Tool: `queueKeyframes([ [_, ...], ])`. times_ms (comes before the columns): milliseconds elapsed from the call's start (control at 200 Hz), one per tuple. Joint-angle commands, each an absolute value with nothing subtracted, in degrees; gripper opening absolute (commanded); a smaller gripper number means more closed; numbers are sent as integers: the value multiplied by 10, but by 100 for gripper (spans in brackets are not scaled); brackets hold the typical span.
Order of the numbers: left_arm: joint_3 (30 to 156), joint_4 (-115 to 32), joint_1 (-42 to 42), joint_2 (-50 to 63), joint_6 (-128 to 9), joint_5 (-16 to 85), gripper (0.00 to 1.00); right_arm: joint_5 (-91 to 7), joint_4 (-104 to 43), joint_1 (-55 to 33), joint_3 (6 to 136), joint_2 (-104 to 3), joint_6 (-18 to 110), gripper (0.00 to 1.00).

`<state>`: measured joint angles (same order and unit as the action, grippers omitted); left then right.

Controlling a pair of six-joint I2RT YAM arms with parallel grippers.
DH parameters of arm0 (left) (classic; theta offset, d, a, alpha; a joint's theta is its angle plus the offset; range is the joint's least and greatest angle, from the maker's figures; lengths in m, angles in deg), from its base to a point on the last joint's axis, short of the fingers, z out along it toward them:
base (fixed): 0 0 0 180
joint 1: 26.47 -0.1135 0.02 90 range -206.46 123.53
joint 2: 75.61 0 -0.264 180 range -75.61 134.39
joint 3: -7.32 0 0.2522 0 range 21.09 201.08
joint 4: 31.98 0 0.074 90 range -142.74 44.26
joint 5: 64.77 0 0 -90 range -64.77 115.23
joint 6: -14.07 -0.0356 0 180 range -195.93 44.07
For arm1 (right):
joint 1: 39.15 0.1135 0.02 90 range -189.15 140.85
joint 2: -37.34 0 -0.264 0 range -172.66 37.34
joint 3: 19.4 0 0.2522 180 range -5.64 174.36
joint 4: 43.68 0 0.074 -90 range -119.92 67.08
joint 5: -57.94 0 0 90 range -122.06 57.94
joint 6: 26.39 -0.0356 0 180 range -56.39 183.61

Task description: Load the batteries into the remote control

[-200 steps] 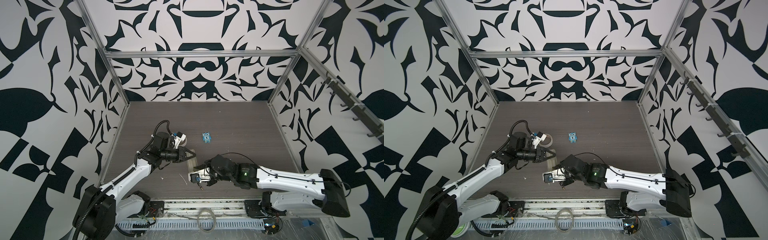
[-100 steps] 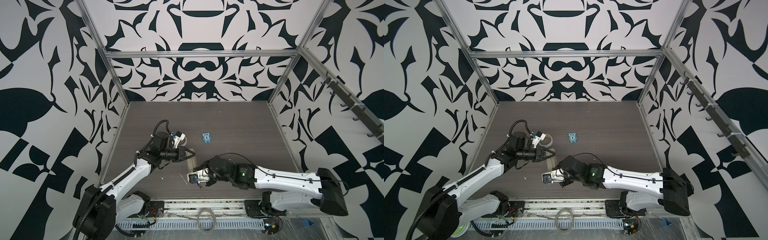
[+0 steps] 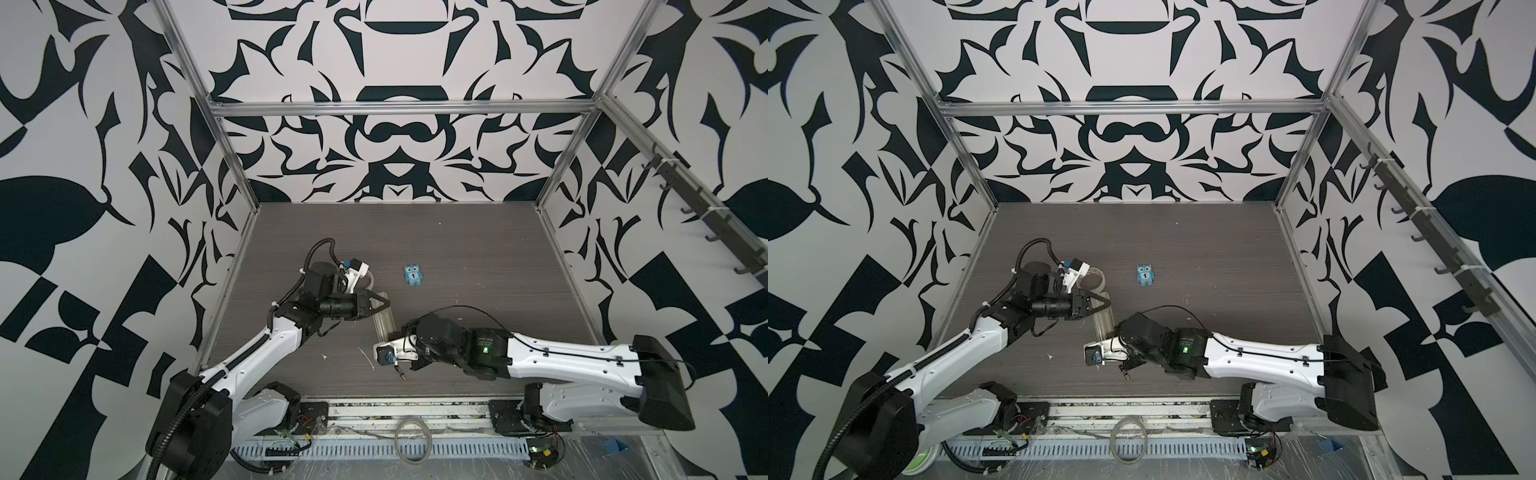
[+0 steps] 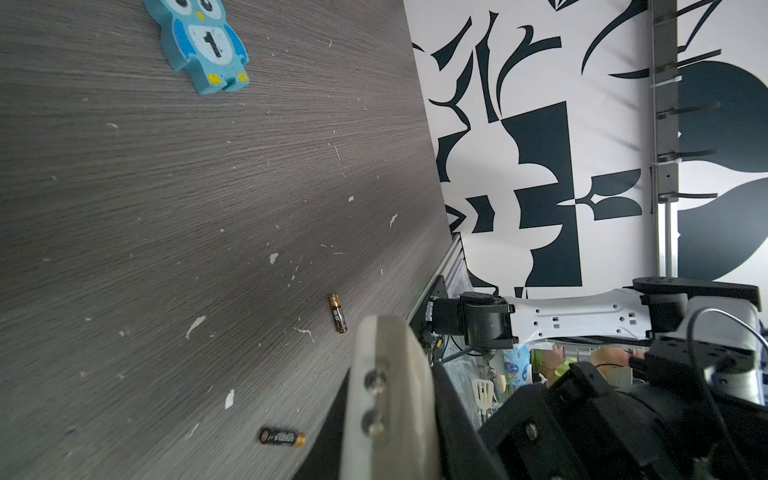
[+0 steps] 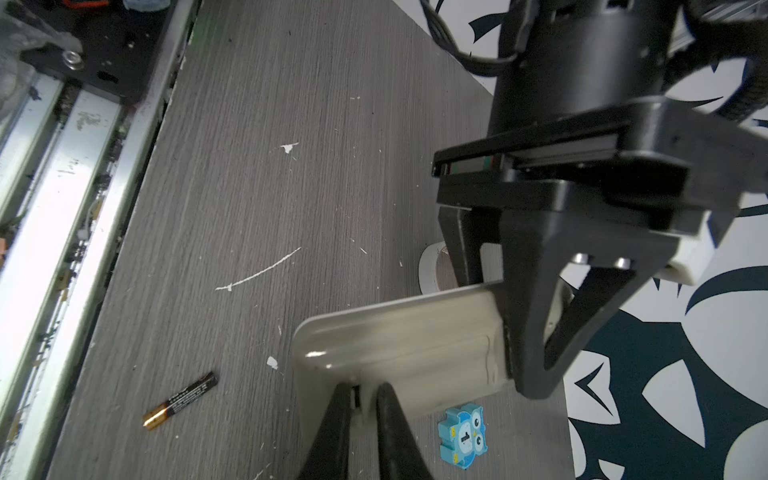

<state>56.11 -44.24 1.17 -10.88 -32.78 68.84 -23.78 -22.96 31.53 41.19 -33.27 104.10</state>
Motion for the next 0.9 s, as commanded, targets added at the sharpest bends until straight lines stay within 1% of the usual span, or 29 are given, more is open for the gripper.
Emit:
queueKeyframes([
  [0, 554, -453, 18, -109, -316, 741, 0, -173, -280, 308, 425, -332, 1043, 16],
  [140, 554, -455, 19, -111, -318, 739, 0, -165, -290, 309, 421, -328, 1044, 13],
  [675, 557, -472, 18, -106, -327, 725, 0, -152, -302, 308, 413, -312, 1047, 10],
  [830, 557, -474, 18, -108, -327, 722, 0, -178, -291, 309, 410, -301, 1045, 10],
  [895, 557, -475, 18, -110, -327, 721, 0, -203, -275, 308, 410, -289, 1038, 15],
])
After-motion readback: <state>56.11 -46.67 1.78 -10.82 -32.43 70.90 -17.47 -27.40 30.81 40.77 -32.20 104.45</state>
